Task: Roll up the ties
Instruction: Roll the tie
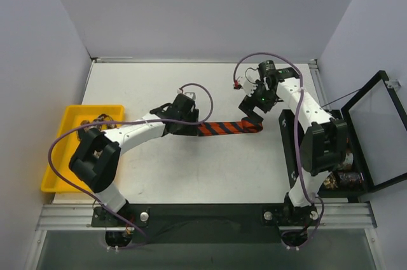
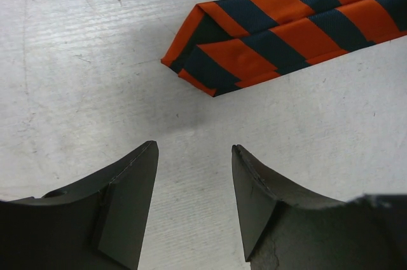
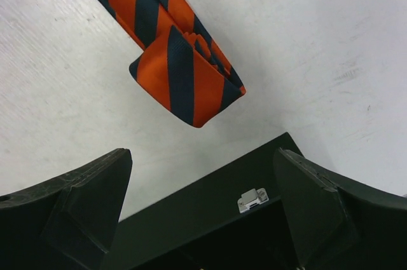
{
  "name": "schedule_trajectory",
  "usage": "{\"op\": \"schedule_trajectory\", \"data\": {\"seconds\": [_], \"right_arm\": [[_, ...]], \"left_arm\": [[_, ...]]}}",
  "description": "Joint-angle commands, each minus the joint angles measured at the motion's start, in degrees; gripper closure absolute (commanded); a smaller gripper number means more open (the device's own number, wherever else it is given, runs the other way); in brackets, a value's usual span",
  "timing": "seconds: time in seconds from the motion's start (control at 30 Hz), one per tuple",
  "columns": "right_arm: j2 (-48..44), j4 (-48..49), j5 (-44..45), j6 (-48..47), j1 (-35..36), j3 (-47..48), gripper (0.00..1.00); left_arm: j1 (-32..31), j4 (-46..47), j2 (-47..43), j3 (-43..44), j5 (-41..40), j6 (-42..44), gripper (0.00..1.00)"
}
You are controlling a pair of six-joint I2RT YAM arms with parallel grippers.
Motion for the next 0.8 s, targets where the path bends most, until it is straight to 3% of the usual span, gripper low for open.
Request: {"op": "schedule_trajectory", "data": {"seconds": [0.0,0.33,0.77], "right_arm": [[4.36,-7.44,5.01,-7.2,1.09,3.65,0.0],[15.61,-7.9,14.86,-10.54,7.77,5.77,0.0],[21.15,-4.82,20.15,-12.47,9.97,6.21,0.0]], "left_arm": [[0.73,-1.14,-4.24,-0.02,-4.15,1.8,0.39],[4.59,-4.65,-13.29,-7.31,-6.19,1.98,0.39],[7.14,-5.01,-14.53,-10.04,-6.1,1.89,0.39]]}}
